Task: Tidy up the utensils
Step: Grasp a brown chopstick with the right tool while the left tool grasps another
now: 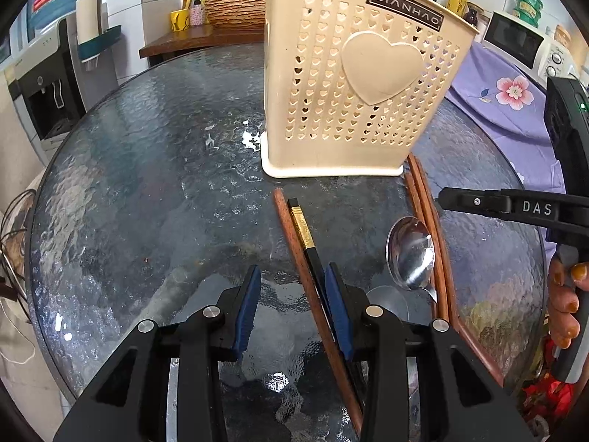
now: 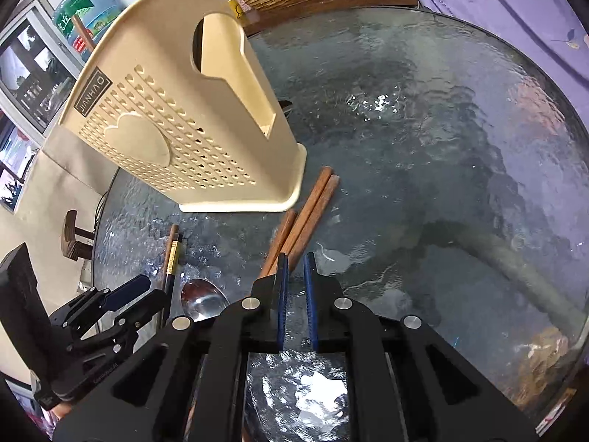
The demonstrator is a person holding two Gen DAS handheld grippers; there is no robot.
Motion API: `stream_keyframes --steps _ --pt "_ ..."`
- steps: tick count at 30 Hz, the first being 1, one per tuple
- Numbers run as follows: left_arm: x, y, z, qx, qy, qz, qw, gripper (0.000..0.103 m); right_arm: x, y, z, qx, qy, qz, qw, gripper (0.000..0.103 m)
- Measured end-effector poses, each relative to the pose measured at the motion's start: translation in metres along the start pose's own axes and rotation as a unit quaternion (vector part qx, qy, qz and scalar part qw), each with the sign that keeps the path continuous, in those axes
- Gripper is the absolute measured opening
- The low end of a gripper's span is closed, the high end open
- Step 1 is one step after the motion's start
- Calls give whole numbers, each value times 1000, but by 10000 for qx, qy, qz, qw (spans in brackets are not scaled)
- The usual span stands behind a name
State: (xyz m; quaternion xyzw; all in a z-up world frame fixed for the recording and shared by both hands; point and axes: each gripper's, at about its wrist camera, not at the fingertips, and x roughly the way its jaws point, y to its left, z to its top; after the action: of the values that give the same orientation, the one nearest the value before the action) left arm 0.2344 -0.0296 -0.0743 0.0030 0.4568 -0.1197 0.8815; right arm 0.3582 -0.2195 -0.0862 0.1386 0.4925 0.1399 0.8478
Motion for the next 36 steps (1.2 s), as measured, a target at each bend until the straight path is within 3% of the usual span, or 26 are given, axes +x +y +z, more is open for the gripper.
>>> stream_keyframes --steps 9,15,19,22,28,32,36 --pt "-5 17 -4 -90 -8 161 9998 36 10 11 0 -131 164 -140 9997 10" --pt "-5 40 1 -385 37 164 9991 36 15 2 18 -92 235 -369 9990 10" --pt "0 35 7 -247 78 210 9994 36 23 5 32 -227 278 -692 9970 11" --pt "4 28 11 -141 79 311 9994 36 27 1 39 34 359 -662 9972 12" --pt "11 23 19 -78 94 377 9992 35 30 6 42 -65 294 -830 9961 12" --pt "15 25 24 26 100 498 9987 21 30 4 48 -133 228 -1120 9934 13" --pt "17 37 28 -48 131 484 9987 19 29 0 51 -29 280 -1036 9942 13"
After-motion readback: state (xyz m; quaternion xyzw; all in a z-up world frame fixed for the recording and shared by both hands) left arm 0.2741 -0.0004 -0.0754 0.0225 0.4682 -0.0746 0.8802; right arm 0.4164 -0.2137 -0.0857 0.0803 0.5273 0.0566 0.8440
